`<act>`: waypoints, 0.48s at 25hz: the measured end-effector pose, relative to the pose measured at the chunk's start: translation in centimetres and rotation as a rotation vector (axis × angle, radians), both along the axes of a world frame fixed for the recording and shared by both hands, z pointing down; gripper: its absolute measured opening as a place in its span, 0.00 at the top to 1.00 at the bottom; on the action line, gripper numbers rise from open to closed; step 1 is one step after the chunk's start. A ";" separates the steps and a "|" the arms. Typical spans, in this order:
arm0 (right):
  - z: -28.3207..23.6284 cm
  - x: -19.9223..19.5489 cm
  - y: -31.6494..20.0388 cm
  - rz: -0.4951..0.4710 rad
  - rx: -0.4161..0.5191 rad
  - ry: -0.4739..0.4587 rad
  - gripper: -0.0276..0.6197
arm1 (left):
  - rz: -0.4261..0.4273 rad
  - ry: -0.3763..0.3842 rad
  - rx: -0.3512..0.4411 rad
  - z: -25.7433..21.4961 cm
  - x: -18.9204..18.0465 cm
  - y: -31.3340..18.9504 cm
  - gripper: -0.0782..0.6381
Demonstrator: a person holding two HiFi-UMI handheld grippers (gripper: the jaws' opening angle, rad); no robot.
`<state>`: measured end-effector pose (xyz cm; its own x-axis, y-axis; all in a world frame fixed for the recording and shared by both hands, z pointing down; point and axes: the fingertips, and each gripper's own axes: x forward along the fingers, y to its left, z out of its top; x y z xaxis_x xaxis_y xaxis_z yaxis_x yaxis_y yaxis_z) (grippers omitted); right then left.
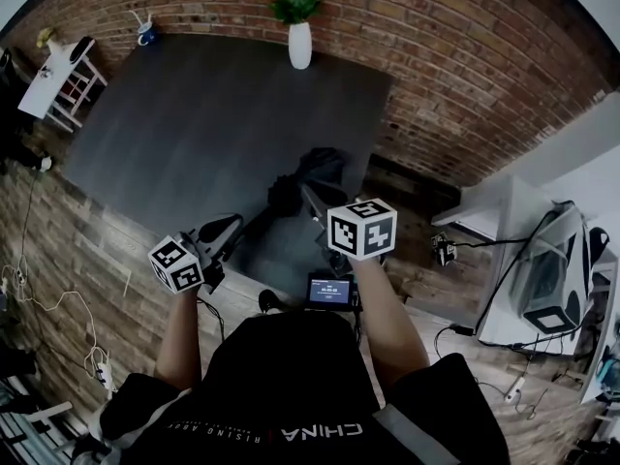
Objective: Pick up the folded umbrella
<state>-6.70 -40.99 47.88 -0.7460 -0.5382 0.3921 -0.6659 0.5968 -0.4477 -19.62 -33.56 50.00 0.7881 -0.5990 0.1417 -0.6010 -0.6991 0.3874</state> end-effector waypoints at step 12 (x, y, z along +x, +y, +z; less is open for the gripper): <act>1.1 2.2 -0.6 -0.006 -0.029 -0.005 0.94 | -0.026 -0.063 -0.053 1.7 2.3 -0.7 0.88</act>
<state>-4.52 -41.59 49.02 -0.7513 -0.5224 0.4032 -0.6599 0.5877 -0.4682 -17.34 -34.26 51.66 0.7611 -0.6091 0.2229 -0.6428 -0.6625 0.3846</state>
